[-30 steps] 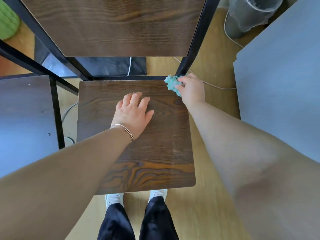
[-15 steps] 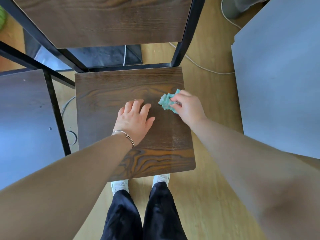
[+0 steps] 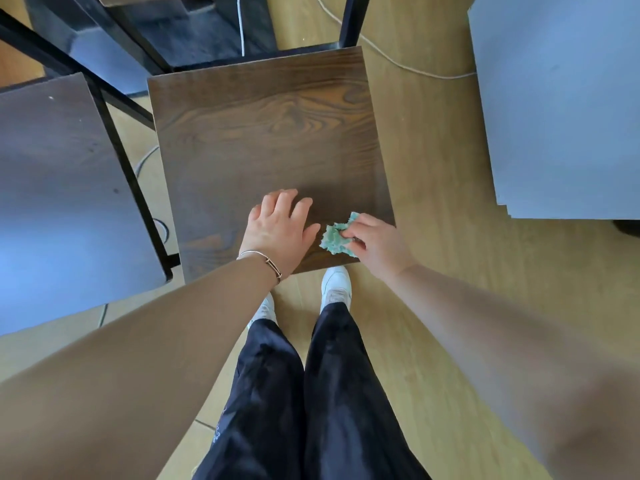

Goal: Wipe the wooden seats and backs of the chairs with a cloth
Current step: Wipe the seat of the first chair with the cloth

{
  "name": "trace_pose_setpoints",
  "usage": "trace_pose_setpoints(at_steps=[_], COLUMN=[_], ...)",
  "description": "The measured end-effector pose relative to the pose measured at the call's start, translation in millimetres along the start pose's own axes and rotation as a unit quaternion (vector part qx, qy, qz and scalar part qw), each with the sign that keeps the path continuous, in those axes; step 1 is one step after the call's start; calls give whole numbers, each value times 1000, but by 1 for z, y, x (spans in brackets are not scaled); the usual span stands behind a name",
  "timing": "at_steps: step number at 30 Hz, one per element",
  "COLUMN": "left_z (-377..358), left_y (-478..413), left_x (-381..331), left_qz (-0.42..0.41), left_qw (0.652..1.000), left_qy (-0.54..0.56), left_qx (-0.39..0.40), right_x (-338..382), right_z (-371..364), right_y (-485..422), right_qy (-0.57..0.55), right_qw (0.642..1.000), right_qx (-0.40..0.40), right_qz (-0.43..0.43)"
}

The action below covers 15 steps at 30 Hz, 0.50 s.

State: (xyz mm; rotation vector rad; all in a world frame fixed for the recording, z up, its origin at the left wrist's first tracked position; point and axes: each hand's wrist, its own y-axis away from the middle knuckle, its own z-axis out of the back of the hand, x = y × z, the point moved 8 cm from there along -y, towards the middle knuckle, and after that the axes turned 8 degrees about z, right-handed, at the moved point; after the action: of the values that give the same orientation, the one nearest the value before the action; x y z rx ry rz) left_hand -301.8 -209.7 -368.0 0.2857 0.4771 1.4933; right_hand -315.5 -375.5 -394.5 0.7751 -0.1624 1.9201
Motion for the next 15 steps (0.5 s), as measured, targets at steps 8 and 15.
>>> trace_pose_setpoints(at_steps=[8,15], left_z=[-14,7], left_y=[24,9], left_x=[-3,9], left_qz=[-11,-27], left_qw=[1000,998], left_qy=[1,7], left_qx=[-5,-56], right_x=[17,-4], right_z=[-26,24], right_y=[41,8], right_qy=[-1,-67], right_qw=[996,992], right_qx=[81,-65], right_qz=[-22,-88])
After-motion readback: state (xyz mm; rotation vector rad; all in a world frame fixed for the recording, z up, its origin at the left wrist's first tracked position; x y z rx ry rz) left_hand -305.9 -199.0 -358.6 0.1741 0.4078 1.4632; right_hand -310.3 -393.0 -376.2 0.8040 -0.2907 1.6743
